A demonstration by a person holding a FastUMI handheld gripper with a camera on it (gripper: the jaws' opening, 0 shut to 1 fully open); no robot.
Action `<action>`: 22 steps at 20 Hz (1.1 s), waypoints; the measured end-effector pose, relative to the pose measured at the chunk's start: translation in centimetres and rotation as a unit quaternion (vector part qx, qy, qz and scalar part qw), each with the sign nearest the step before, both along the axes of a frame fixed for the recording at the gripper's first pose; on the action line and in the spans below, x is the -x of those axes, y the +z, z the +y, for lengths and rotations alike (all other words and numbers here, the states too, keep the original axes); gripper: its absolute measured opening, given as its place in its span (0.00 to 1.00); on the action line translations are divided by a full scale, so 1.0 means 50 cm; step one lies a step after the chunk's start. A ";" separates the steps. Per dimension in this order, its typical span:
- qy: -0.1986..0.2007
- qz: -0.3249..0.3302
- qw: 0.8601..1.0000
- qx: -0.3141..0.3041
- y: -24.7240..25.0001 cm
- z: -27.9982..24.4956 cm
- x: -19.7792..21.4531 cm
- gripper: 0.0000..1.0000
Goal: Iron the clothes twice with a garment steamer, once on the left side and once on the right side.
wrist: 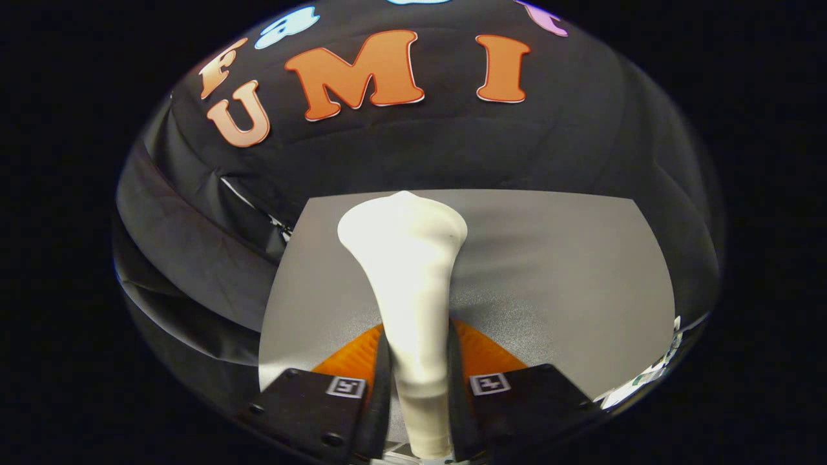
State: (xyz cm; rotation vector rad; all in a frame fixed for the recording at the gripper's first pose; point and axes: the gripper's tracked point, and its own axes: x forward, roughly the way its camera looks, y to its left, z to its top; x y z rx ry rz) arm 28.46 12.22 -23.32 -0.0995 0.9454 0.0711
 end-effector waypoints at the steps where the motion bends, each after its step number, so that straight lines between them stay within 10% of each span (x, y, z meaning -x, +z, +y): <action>1: -0.010 -0.016 1.000 0.007 0.001 -0.011 -0.004 0.45; 22: -0.068 -0.225 0.972 -0.017 0.172 0.103 0.277 0.37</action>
